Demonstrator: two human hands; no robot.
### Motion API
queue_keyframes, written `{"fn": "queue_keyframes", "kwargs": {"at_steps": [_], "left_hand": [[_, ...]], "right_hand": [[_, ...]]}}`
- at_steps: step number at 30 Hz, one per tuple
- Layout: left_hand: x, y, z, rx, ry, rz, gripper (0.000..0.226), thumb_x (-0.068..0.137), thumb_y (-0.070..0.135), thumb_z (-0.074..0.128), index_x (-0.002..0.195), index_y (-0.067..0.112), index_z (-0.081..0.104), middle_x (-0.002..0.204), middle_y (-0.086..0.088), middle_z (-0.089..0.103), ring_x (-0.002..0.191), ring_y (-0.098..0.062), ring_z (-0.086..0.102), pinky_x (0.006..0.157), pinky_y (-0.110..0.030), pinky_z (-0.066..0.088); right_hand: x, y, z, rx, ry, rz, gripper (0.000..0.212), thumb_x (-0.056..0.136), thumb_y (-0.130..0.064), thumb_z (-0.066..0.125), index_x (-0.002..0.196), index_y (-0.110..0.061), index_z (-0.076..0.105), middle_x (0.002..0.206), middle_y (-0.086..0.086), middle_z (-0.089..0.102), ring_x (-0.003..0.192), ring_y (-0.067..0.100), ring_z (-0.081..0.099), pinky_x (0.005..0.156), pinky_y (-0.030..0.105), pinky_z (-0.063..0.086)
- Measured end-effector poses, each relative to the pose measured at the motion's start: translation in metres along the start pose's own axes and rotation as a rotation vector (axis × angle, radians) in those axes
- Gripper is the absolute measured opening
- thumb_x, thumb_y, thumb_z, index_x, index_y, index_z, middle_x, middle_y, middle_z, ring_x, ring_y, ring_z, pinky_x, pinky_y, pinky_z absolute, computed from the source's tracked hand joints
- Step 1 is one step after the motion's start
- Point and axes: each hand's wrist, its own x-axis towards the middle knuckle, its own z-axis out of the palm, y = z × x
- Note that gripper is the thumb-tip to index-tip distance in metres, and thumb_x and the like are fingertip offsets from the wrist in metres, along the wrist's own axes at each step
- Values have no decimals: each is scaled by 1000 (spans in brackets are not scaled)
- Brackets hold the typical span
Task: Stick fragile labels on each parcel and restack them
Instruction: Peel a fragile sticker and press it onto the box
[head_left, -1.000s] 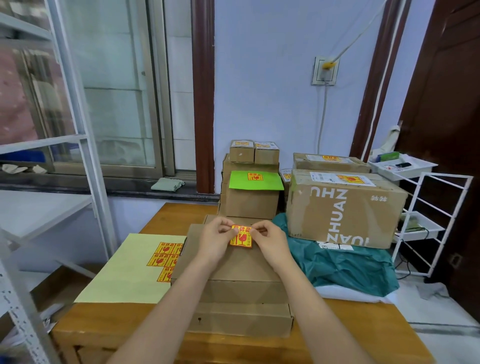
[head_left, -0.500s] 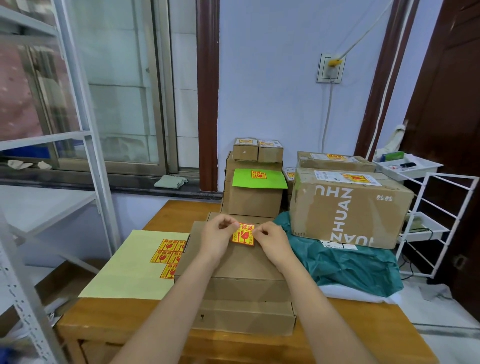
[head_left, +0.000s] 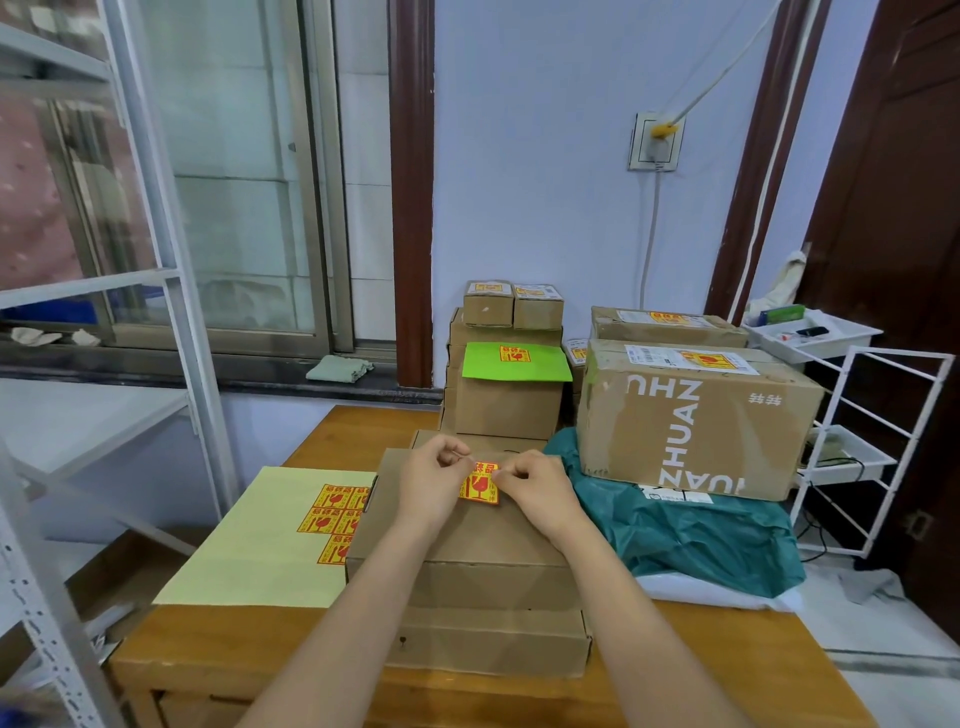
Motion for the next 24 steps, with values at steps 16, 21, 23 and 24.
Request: {"fn": "queue_keyframes", "kwargs": {"at_steps": [16, 21, 23, 24], "left_hand": [[0, -1, 0, 86, 2, -11, 13, 86, 6, 62, 79, 17, 61, 79, 3, 60, 74, -7, 54, 63, -19, 43], [1, -3, 0, 91, -1, -9, 14, 85, 4, 62, 78, 16, 61, 80, 1, 61, 75, -11, 55, 64, -21, 45], [1, -4, 0, 105, -5, -3, 14, 84, 3, 63, 79, 16, 61, 80, 0, 61, 75, -11, 54, 66, -23, 45], [1, -4, 1, 110, -8, 1, 14, 84, 3, 62, 78, 16, 61, 80, 0, 61, 75, -11, 54, 67, -24, 45]], "right_hand": [[-4, -5, -3, -39, -21, -7, 27, 90, -28, 60, 64, -26, 67, 94, -8, 57, 108, 17, 45, 100, 42, 37], [-5, -7, -2, -78, -20, 5, 30, 89, -30, 62, 60, -34, 57, 104, -7, 58, 113, 19, 41, 102, 41, 34], [-6, -7, -3, -110, -18, -5, 30, 88, -31, 63, 59, -34, 55, 105, -6, 59, 112, 18, 40, 102, 39, 33], [-7, -8, -3, -126, -19, -9, 31, 88, -31, 63, 58, -33, 55, 106, -7, 59, 111, 18, 40, 101, 38, 33]]}}
